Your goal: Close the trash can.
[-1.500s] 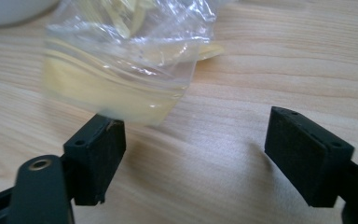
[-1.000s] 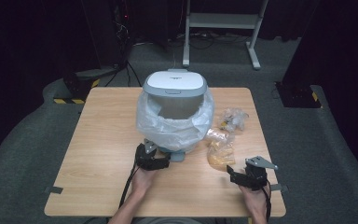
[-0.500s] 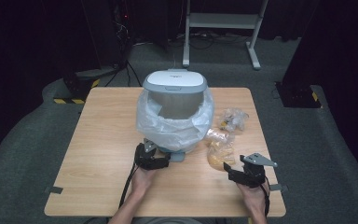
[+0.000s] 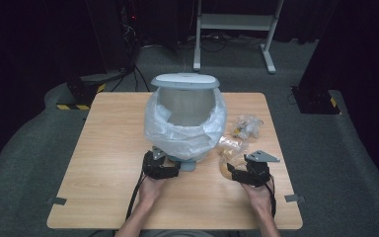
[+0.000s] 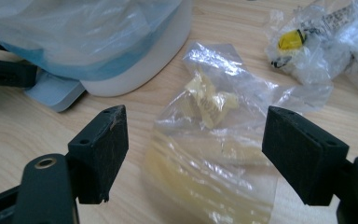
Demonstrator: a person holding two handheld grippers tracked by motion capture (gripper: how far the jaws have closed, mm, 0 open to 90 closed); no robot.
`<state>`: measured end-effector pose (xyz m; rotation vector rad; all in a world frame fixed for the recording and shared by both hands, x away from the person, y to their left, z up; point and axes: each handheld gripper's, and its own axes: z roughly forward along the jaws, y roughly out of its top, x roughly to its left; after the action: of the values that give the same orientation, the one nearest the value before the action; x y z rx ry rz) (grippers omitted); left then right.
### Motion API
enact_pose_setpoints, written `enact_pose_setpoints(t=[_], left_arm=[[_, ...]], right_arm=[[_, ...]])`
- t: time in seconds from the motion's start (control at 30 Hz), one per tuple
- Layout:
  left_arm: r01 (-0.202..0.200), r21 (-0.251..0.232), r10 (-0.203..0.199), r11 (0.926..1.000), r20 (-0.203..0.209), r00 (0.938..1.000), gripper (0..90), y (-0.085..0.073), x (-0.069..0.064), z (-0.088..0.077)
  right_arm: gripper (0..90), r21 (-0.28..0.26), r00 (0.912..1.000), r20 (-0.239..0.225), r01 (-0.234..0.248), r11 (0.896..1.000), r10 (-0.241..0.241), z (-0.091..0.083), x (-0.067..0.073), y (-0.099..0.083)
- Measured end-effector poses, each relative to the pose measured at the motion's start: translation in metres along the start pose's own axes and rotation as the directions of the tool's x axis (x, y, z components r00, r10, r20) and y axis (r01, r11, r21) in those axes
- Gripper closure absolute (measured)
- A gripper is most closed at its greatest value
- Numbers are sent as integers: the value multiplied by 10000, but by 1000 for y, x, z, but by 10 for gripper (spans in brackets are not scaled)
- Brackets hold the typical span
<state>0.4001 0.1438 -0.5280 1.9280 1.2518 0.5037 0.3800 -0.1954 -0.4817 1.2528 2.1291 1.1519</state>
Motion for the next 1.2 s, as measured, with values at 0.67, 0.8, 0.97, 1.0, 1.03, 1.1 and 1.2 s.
enact_pose_setpoints(t=[0.67, 0.8, 0.97, 1.0, 1.03, 1.1, 1.2], left_arm=[[36, 65, -37, 10000, 154, 9999, 143, 1, 2, 1], [64, 71, -66, 10000, 193, 9998, 146, 1, 3, 1], [84, 73, -85, 9999, 216, 9997, 148, 1, 3, 1], [71, 75, -72, 9999, 206, 9998, 148, 1, 3, 1], [24, 64, -25, 10000, 181, 9998, 148, 1, 2, 1], [20, 51, -21, 10000, 185, 9998, 153, 0, 1, 0], [27, 39, -28, 10000, 223, 9997, 162, 0, 1, 0]], right_arm=[[164, 1653, 9984, 554, 54, 9862, -148, 60, -7, 26], [178, 2067, 9992, 407, -76, 9784, -8, 72, -9, 20], [221, 2358, 9990, 448, -50, 9718, -58, 79, -9, 15], [241, 2328, 9989, 458, 19, 9725, -129, 79, -8, 14], [268, 2286, 9987, 471, 87, 9735, -200, 79, -9, 12], [314, 2190, 9986, 513, 41, 9757, -157, 78, -8, 9], [396, 2174, 9972, 620, 277, 9757, -421, 76, -8, 8]])
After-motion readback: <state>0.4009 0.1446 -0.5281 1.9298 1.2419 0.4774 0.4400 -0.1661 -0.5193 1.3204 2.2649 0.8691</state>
